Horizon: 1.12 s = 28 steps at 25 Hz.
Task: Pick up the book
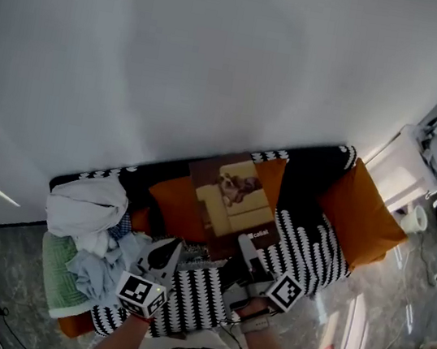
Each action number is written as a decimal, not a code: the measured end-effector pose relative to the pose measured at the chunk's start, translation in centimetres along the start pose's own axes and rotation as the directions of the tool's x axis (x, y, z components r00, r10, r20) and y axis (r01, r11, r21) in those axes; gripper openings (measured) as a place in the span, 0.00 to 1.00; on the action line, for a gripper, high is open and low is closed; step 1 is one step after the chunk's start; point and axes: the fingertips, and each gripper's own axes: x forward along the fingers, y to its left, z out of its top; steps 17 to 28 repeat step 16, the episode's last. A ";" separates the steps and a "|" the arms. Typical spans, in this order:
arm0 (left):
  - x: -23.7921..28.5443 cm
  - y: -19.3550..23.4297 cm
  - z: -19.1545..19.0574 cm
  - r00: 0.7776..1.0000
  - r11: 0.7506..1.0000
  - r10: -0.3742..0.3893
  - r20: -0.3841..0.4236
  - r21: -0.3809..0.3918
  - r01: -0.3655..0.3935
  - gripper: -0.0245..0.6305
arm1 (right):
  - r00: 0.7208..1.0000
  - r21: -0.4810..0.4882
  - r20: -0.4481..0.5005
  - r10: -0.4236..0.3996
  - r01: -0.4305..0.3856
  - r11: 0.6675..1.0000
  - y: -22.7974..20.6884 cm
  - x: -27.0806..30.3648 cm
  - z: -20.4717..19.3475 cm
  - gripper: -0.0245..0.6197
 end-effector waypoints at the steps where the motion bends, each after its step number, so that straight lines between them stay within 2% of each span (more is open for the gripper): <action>1: 0.0 0.0 0.0 1.000 1.000 -0.001 0.001 0.000 0.001 0.07 | 1.000 -0.003 0.001 0.000 0.000 1.000 0.0 0.0 0.0 0.30; 28: -0.2 -0.7 -1.0 1.000 1.000 -0.012 -0.013 -0.005 0.012 0.07 | 0.999 -0.001 0.023 0.032 -0.032 0.999 0.2 -0.7 0.4 0.30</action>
